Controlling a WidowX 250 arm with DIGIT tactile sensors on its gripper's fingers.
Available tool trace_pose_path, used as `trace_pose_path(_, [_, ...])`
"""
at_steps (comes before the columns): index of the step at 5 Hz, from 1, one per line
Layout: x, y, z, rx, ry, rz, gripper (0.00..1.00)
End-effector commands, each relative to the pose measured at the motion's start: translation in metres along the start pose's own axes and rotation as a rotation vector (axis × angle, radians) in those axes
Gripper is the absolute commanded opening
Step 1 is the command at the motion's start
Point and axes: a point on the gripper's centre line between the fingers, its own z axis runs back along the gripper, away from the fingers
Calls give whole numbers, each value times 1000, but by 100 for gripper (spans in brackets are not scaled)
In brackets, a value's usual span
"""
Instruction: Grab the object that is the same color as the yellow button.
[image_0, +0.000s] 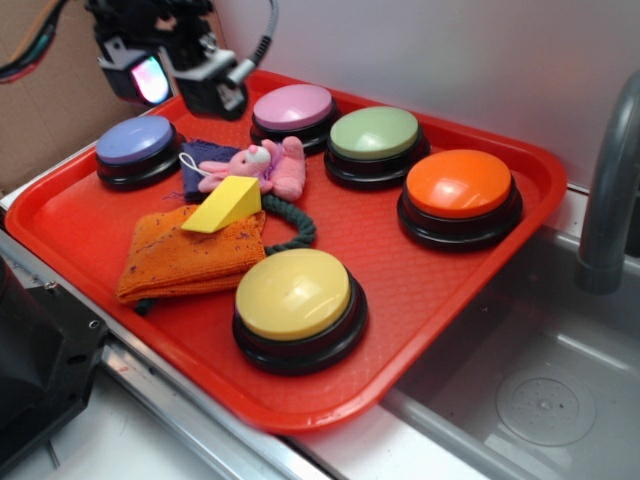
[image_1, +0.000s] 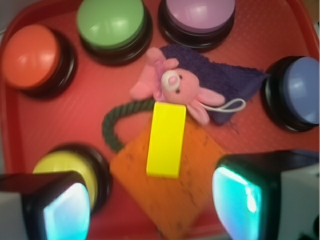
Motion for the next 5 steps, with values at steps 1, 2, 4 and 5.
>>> trace_pose_path(1, [18,7,-45,58,30,99,100])
trace_pose_path(2, [17,16,-65,77,84,136,100])
trace_pose_path(4, [12,22,-83,74,125,161,100])
trace_pose_path(5, [11,16,-82,86,106,152,88])
